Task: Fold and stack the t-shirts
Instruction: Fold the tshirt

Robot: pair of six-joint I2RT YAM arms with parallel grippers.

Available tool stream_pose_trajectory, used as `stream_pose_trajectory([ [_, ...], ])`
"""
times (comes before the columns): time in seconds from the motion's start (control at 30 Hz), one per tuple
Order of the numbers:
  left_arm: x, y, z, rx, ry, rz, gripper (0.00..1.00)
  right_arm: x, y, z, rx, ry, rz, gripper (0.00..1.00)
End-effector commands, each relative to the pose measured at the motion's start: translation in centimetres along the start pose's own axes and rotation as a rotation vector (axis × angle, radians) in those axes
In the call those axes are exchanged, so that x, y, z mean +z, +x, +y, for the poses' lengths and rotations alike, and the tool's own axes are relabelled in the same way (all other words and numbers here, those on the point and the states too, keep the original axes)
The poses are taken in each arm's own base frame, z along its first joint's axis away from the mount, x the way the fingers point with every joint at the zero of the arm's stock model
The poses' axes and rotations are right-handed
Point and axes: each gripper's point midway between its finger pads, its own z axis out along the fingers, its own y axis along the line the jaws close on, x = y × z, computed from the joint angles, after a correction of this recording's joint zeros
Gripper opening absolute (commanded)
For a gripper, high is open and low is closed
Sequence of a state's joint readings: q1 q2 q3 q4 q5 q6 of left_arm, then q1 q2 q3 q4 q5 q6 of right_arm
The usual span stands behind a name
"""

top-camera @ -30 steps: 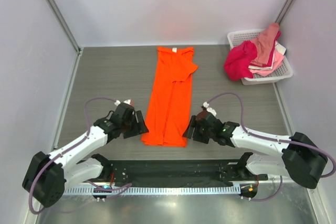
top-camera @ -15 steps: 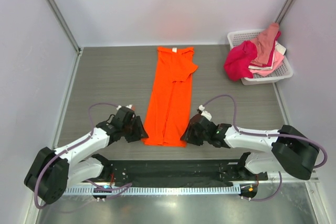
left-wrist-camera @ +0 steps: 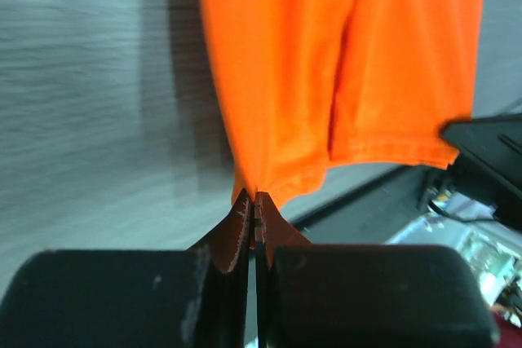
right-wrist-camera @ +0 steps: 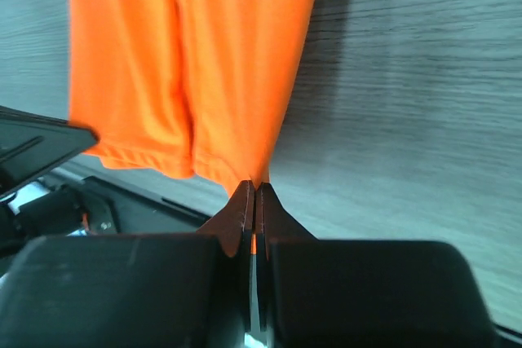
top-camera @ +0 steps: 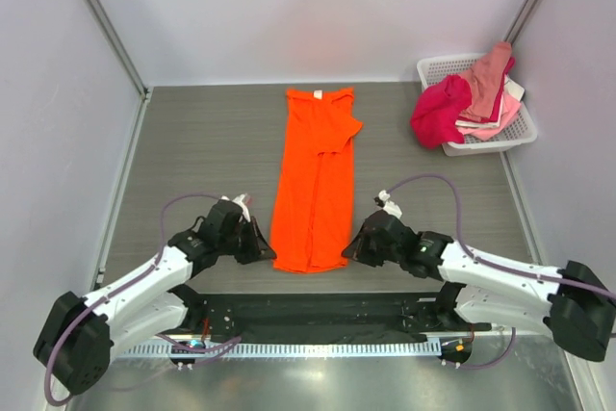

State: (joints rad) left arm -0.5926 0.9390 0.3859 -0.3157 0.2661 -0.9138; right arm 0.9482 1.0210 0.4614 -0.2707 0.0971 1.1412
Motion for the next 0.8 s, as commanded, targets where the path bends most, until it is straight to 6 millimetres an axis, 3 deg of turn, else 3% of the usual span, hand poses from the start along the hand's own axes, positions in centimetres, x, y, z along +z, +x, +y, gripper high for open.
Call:
stream_pose_trajectory([
  [0.0,-1.2,0.8,-3.4,-0.007,0.136,0.024,0.00,-1.5,-0.1,-1.3,-0.030,0.035,-0.019,0.01],
  [0.1,-1.9,1.0,-4.9,-0.011,0.176,0.026,0.00,-2.2,-1.0,-1.7,-0.043,0.045,-0.066,0.01],
  [0.2,-2.1,-0.1,-6.2,-0.026,0.212,-0.008,0.00,-2.5,-2.6,-1.5,-0.071,0.056,-0.128,0.01],
  [0.3,-1.7,-1.6,-7.7,-0.043,0.240,-0.020,0.00,-2.9,-5.6,0.4,-0.104,0.062,-0.187,0.01],
  [0.37,-1.9,-4.0,-8.9,-0.038,0.252,-0.049,0.00,-2.6,-7.3,0.2,-0.129,0.098,-0.201,0.01],
  [0.4,-1.7,-4.7,-9.0,-0.040,0.245,-0.049,0.00,-2.7,-9.8,0.1,-0.089,0.119,-0.247,0.01],
  [0.43,-0.9,-6.0,-8.4,-0.055,0.217,-0.053,0.00,-2.8,-11.0,0.0,-0.080,0.125,-0.264,0.01],
  [0.5,-1.0,-9.0,-9.4,-0.060,0.221,-0.101,0.00,-2.3,-13.6,0.5,-0.082,0.112,-0.282,0.01],
  [0.57,0.2,-12.1,-8.5,-0.092,0.174,-0.135,0.00,-1.9,-16.7,-0.1,-0.049,0.125,-0.310,0.01],
  [0.6,-0.2,-14.4,-9.9,-0.081,0.190,-0.177,0.00,-1.1,-17.9,0.9,-0.049,0.107,-0.291,0.01],
  [0.67,1.9,-16.9,-8.7,-0.112,0.136,-0.175,0.00,-0.2,-20.1,0.7,-0.049,0.129,-0.288,0.01],
  [0.7,1.9,-19.0,-10.1,-0.096,0.156,-0.197,0.00,1.1,-21.2,1.4,-0.061,0.130,-0.265,0.01],
  [0.73,2.4,-20.2,-9.8,-0.108,0.148,-0.201,0.00,1.5,-22.0,1.7,-0.060,0.128,-0.263,0.01],
  [0.77,4.3,-20.9,-9.0,-0.131,0.124,-0.168,0.00,2.0,-23.0,1.7,-0.055,0.130,-0.267,0.01],
])
